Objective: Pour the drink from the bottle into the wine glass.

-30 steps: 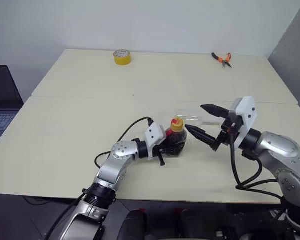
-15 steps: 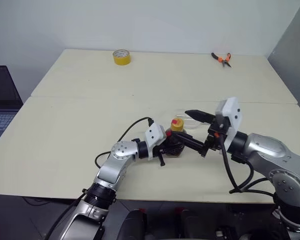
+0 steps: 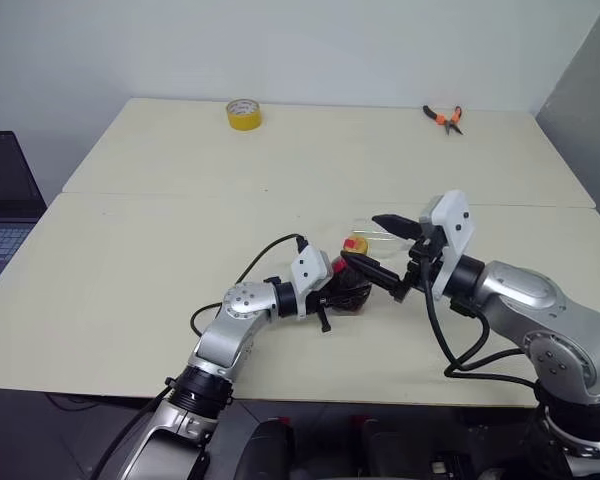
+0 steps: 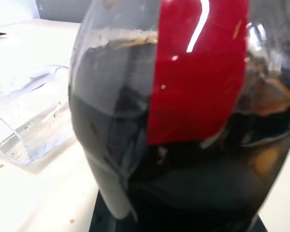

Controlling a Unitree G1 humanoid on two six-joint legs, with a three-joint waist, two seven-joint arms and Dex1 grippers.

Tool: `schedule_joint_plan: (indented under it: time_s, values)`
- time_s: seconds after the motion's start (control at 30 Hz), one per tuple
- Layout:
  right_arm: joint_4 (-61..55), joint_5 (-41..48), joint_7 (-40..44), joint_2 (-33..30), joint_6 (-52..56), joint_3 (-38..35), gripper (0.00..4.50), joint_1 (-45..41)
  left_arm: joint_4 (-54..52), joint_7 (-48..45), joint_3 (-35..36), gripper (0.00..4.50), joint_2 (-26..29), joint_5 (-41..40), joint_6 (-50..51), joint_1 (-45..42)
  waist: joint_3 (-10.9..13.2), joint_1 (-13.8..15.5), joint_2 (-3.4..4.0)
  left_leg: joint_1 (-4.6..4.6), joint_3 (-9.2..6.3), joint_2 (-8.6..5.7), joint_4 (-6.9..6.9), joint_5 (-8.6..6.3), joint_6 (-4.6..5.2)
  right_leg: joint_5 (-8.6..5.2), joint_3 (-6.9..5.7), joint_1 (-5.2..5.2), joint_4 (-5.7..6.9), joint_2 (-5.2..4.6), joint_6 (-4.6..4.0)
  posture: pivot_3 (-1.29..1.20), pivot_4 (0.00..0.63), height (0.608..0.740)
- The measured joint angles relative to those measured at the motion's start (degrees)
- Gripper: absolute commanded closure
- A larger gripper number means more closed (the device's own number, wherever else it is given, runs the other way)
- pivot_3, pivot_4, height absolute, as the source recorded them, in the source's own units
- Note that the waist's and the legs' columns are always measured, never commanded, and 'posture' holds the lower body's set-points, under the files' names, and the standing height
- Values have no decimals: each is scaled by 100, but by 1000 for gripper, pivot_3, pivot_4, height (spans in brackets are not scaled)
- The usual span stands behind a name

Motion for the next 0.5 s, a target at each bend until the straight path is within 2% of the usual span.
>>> schedule_joint_plan:
  time_s: [0.37, 0.5]
  values:
    - [-273, 1129, 231, -450, 403, -740, 0, 254, 0, -7, 1, 3855, 3, -1, -14, -1, 0, 0, 0, 0, 0, 1, 0, 0, 0, 0, 0, 0, 0, 1, 0, 0, 150, 740]
    - [-411, 1422, 203, -486, 503, -721, 0, 318, 1, -12, 2, 3855, 8, -1, -20, -1, 0, -2, 0, 1, 1, 1, -1, 0, 1, 0, 1, 1, 1, 1, 0, 0, 150, 740]
